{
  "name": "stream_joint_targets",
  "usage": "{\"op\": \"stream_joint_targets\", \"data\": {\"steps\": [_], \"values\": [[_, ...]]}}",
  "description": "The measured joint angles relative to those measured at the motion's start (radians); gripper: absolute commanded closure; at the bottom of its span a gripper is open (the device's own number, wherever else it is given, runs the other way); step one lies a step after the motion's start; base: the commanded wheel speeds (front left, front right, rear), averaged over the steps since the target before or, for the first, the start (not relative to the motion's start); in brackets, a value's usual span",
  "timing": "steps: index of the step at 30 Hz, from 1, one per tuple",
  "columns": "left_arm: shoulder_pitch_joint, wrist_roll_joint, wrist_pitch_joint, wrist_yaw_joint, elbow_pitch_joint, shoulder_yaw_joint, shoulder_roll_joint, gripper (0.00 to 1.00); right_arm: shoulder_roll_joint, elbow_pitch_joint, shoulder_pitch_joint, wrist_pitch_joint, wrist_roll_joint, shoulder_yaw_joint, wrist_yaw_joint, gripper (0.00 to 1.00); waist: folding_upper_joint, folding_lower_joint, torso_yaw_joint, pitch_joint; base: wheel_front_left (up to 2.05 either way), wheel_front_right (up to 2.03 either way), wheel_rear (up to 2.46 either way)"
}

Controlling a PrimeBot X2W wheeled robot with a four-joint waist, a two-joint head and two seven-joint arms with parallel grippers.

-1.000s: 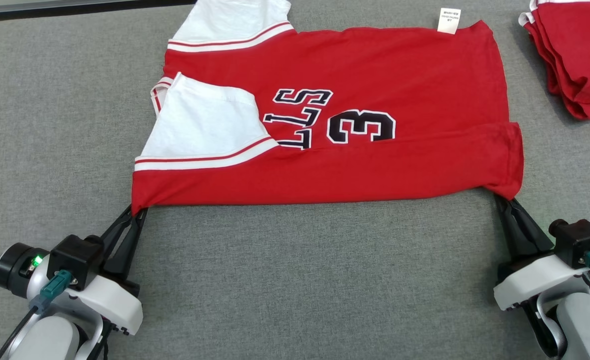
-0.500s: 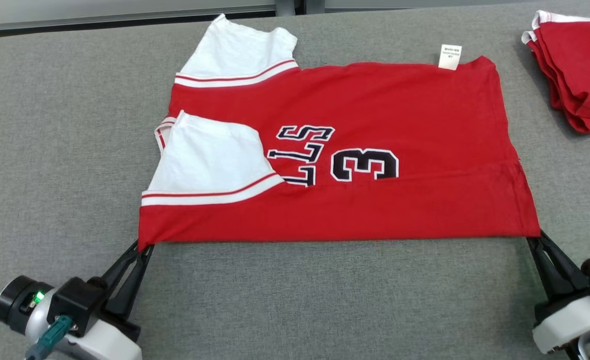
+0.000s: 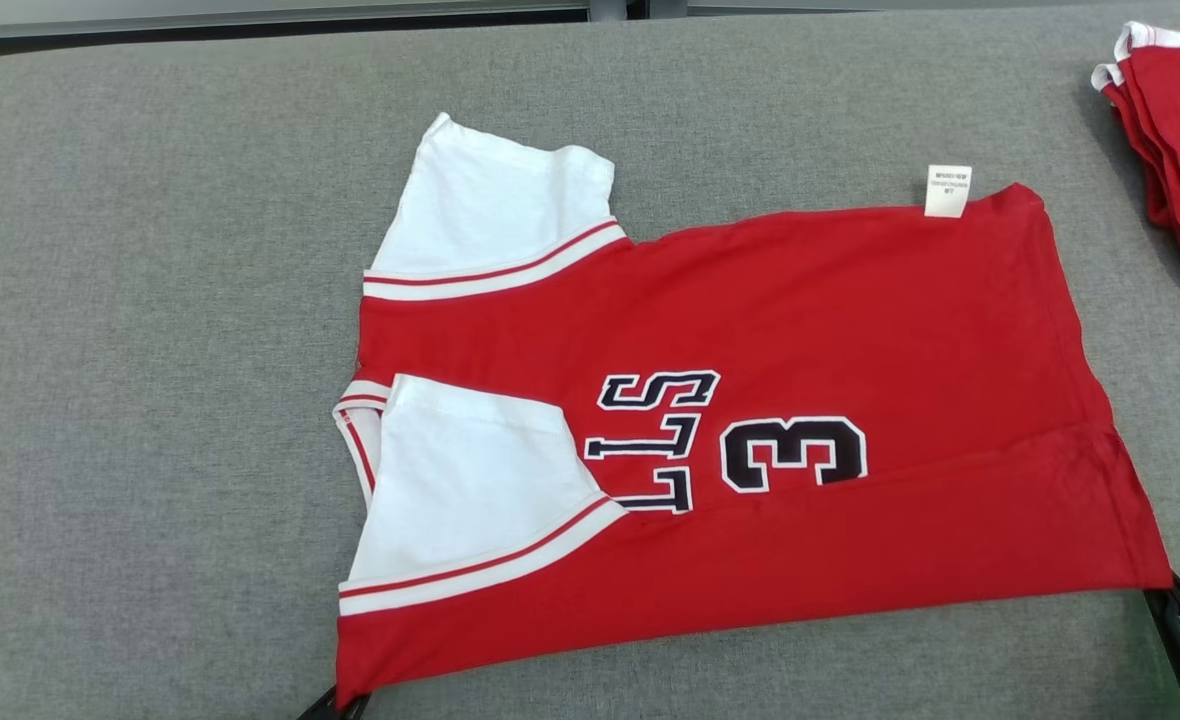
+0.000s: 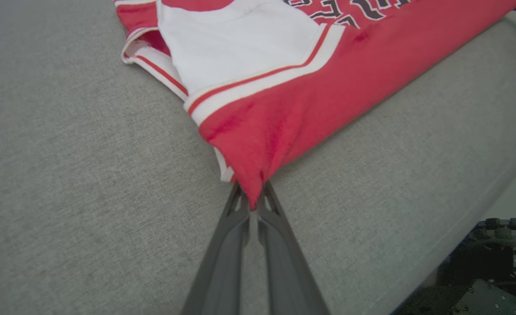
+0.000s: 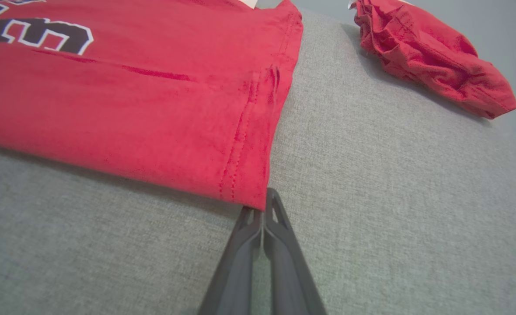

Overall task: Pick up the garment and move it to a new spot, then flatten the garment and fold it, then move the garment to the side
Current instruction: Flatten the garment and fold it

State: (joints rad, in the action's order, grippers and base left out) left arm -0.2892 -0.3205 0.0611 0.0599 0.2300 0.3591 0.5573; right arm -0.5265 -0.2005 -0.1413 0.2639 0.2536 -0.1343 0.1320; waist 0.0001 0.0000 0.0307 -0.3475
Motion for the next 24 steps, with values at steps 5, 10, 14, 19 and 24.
{"op": "stream_joint_targets", "data": {"steps": [5,10,14,19,24], "values": [[-0.025,0.003,-0.022,-0.021,0.018,0.002,0.007,1.00,0.008,0.027,-0.071,0.000,-0.010,0.042,0.000,1.00,0.0000,0.0000,0.013,0.011,0.00,0.00,0.00],[-0.032,0.001,-0.033,-0.029,0.012,0.005,0.013,1.00,0.017,0.042,-0.101,0.000,-0.010,0.056,0.000,1.00,0.0000,0.0000,0.014,0.022,0.00,0.00,0.00],[-0.032,-0.008,-0.035,-0.027,-0.014,0.006,0.008,0.17,0.026,0.052,-0.109,0.000,-0.009,0.073,0.000,0.05,0.0000,0.0000,0.011,0.026,0.00,0.00,0.00],[-0.030,-0.045,-0.076,-0.022,-0.053,0.015,0.001,0.00,0.039,0.074,-0.158,0.000,-0.021,0.112,0.000,0.00,0.0000,0.0000,0.009,0.041,0.00,0.00,0.00],[-0.043,-0.077,-0.110,-0.035,-0.044,-0.014,0.023,0.00,0.046,0.101,-0.183,0.000,-0.065,0.178,0.000,0.00,0.0000,0.0000,0.001,0.058,0.00,0.00,0.00]]}}
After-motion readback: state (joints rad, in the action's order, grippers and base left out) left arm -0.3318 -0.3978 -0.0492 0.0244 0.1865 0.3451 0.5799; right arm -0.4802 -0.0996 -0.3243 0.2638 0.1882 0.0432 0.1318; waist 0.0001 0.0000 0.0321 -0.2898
